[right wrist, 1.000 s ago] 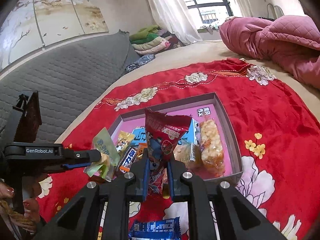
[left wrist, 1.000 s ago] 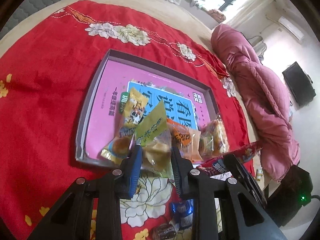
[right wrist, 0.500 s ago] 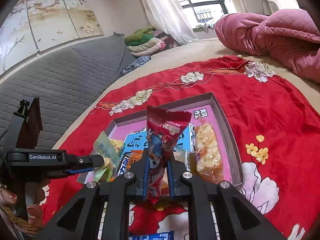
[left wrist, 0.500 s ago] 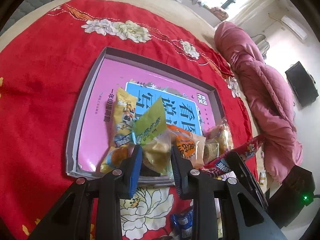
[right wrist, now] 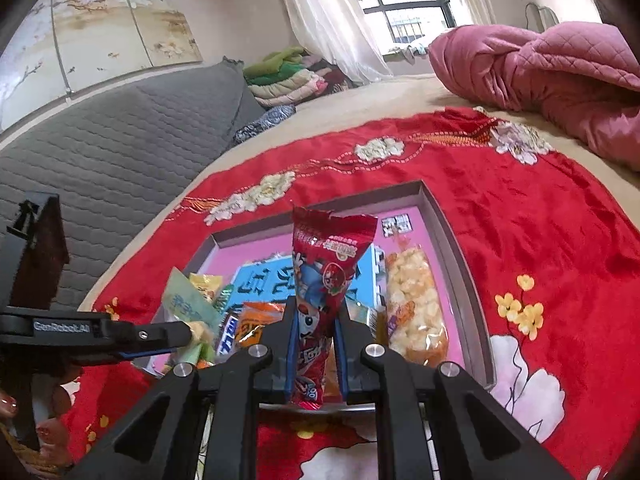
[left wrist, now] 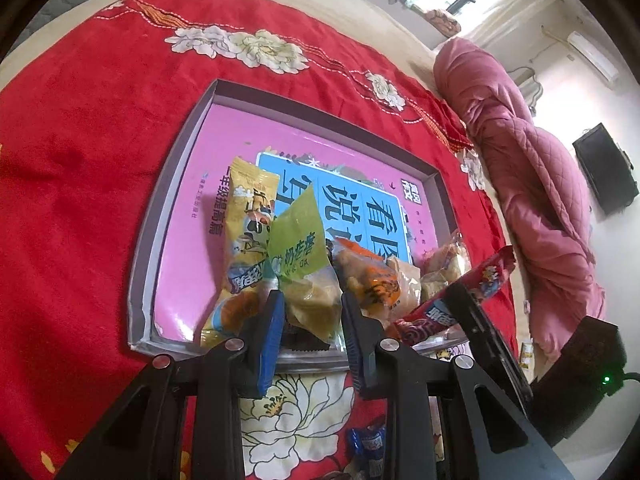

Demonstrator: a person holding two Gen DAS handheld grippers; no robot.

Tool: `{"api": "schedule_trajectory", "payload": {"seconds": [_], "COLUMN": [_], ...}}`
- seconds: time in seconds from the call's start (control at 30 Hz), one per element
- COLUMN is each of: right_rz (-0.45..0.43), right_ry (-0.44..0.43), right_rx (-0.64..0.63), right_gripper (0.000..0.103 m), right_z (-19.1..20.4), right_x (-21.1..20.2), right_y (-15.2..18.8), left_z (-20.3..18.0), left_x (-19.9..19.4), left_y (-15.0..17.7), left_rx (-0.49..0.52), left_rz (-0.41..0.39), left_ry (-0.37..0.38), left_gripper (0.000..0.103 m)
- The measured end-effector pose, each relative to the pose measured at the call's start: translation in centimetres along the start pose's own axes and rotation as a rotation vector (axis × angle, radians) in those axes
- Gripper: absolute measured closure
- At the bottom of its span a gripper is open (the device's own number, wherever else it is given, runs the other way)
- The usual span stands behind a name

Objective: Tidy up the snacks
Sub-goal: 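Carry the red snack bar into the box while the left tool carries the green bag there, then open the right tool to drop the red snack bar while the left releases the green bag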

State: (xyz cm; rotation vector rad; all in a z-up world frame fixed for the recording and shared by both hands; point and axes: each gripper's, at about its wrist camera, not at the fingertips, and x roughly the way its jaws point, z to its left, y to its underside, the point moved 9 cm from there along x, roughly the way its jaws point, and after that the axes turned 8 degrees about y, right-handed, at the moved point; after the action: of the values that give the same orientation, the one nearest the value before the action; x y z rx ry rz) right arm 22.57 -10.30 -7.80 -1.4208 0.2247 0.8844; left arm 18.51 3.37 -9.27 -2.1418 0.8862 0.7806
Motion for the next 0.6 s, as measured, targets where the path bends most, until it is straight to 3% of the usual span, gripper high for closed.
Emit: {"api": "schedule_trajectory", "payload": {"seconds": [0.6], "right_rz": [0.001], "right_ry": [0.045], "right_rx": [0.010], "right_gripper": [0.083], "right_z": [-1.1], "right_x": [-0.1], "right_y": [0.2], "left_z": [1.2], "left_x": [-0.6], "left_y": [-0.3], "left_rx": [-0.039], "left_rz": [-0.012], "left_ry": [-0.001], "left_gripper": [0.074]}}
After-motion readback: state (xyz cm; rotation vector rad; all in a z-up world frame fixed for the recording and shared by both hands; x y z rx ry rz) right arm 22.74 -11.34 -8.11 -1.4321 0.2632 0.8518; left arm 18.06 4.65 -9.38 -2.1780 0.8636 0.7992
